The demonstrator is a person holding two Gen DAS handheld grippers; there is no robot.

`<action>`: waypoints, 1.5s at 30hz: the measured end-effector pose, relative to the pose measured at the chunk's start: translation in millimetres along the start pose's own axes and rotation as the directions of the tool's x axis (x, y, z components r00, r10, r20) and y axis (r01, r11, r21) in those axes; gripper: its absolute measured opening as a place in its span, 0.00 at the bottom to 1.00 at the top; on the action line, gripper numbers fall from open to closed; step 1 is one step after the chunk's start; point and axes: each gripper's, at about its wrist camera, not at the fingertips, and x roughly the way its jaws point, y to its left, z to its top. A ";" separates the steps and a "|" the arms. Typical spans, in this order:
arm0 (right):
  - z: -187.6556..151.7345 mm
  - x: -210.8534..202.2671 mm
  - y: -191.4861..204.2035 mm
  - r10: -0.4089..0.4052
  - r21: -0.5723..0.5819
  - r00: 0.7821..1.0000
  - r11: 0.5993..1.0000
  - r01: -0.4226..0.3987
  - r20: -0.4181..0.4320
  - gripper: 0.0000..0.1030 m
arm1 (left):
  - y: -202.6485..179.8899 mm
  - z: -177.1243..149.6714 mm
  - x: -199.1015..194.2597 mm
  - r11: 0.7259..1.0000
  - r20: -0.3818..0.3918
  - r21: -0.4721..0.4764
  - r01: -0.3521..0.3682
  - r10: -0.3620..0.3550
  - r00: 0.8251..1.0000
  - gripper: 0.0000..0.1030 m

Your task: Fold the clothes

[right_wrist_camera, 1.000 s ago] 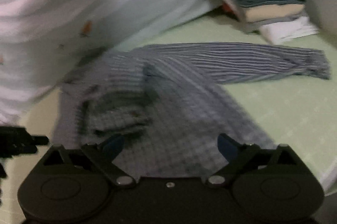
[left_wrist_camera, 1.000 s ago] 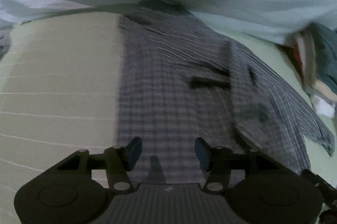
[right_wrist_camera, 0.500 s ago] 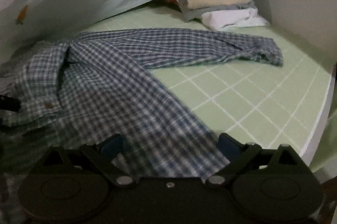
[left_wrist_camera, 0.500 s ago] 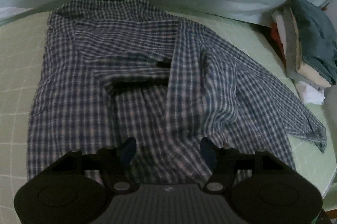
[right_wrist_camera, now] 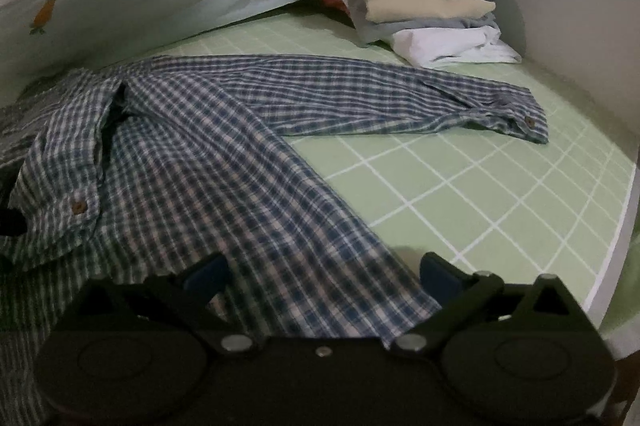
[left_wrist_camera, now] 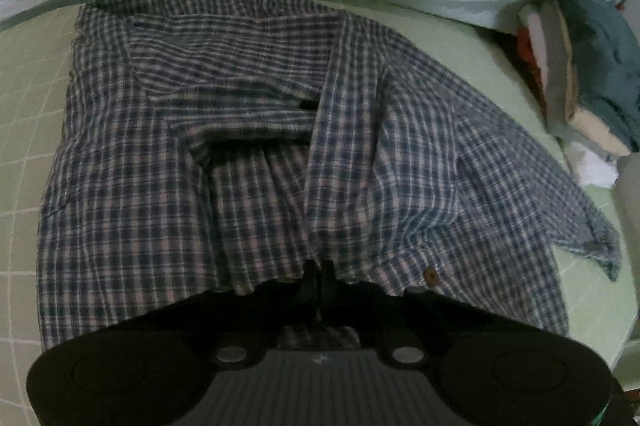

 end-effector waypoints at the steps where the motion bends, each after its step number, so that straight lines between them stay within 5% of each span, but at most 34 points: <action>1: -0.3 -0.5 0.1 0.002 -0.003 1.000 1.000 -0.002 0.001 1.00 | 0.8 -0.8 -2.7 1.000 0.006 -0.003 0.006 -0.006 1.000 0.00; 18: 0.1 -1.6 1.6 -0.001 0.001 1.000 1.000 0.001 -0.008 1.00 | 12.8 -25.6 -58.1 0.987 0.082 -0.119 0.107 -0.098 0.992 0.00; 31: -0.3 -3.8 -2.1 0.038 -0.038 0.999 0.999 -0.038 -0.021 1.00 | 45.3 -76.6 -111.9 0.924 0.117 -0.278 0.262 -0.238 0.964 0.00; 43: 2.1 -4.2 -0.7 0.050 -0.052 0.998 0.997 -0.052 -0.039 1.00 | 78.9 -123.1 -121.9 0.927 0.084 -0.366 0.077 -0.050 0.995 0.01; 45: 5.3 -4.7 1.6 0.062 -0.066 0.996 0.996 -0.065 -0.060 0.99 | 84.5 -130.9 -123.4 0.924 0.076 -0.380 0.045 -0.017 0.997 0.12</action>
